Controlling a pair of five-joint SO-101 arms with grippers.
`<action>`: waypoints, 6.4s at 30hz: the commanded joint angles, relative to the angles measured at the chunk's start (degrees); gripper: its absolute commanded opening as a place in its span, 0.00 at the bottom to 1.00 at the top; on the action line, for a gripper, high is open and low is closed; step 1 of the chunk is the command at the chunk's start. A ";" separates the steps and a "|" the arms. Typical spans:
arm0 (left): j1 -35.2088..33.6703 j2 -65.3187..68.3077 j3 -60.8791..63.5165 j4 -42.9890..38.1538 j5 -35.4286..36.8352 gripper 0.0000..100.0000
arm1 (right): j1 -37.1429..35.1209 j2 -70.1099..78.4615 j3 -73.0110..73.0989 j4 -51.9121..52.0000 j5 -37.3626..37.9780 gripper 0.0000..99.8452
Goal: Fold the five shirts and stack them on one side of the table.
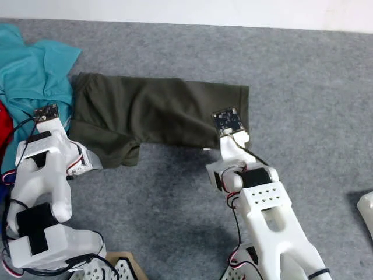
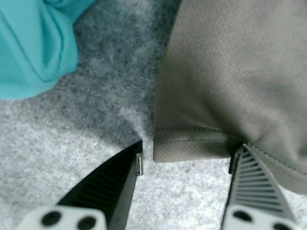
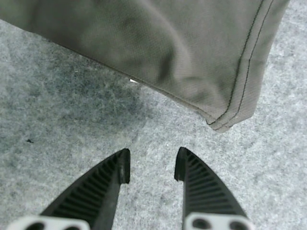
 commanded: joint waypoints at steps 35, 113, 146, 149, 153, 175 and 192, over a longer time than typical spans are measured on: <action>16.75 -2.95 -17.89 -5.01 14.86 0.01 | -4.79 -1.27 9.54 -9.80 -0.18 0.16; 10.68 12.26 -38.81 21.45 9.14 0.02 | -6.37 -1.45 11.21 -12.26 2.20 0.16; 7.69 1.71 -2.42 -15.56 -5.01 0.33 | -6.55 -1.45 14.29 -16.40 4.92 0.16; 8.04 1.80 -2.59 -18.55 -5.01 0.32 | -6.55 -1.71 14.46 -16.40 5.01 0.16; 8.40 1.89 -2.24 -24.18 -3.08 0.27 | -6.55 -1.71 14.46 -16.40 5.01 0.16; 9.10 4.18 -2.33 -29.10 0.18 0.03 | -6.64 -1.45 14.29 -16.40 4.75 0.16; 10.68 -20.97 0.66 -17.32 8.53 0.03 | -6.64 -1.45 14.29 -16.40 4.84 0.16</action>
